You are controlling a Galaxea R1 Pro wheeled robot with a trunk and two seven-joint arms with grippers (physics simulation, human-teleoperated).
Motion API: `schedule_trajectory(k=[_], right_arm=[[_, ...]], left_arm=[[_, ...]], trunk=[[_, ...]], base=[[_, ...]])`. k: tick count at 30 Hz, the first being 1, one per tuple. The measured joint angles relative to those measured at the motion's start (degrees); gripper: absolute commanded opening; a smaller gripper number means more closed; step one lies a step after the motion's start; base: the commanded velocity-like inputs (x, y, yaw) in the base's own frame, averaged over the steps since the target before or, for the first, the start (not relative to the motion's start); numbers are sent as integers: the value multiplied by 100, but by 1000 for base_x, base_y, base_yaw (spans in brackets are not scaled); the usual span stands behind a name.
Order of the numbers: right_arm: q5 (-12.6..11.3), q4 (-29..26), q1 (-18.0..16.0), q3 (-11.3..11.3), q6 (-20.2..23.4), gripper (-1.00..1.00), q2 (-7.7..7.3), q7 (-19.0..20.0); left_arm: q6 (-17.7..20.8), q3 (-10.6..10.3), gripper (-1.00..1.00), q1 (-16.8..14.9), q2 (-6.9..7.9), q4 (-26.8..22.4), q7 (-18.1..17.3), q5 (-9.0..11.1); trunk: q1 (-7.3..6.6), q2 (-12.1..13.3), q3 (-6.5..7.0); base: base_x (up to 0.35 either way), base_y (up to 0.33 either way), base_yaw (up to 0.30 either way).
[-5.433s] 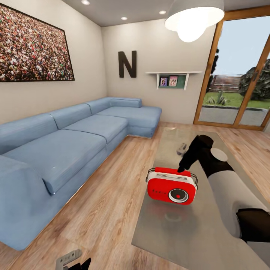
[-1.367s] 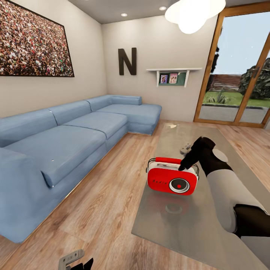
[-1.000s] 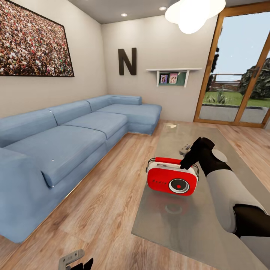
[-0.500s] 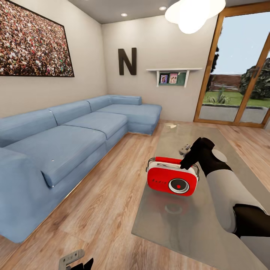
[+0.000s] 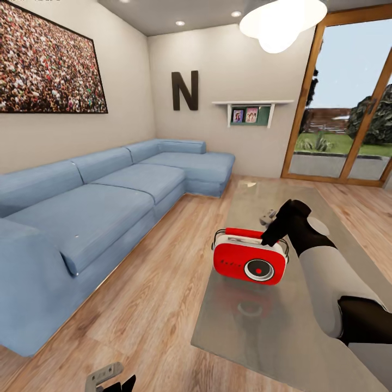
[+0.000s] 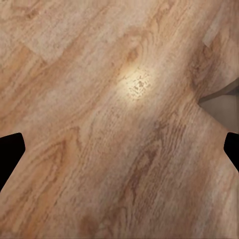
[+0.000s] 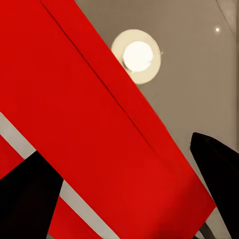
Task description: Turn on the radio receiver that's on the table in the living room.
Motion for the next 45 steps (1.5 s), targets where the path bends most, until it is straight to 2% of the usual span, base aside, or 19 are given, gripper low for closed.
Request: schedule_trajectory(k=[10,45], right_arm=[[11,119,0,1,5,-100,0,0],[12,383,0,11,0,-100,0,-8]], left_arm=[[236,-7,100,0,-16,0,0,0],[255,-9,100,1,-18,0,0,0]], trunk=[[-220,401,179],[-988,1805,808]], base=[[0,0,0],[0,0,0]])
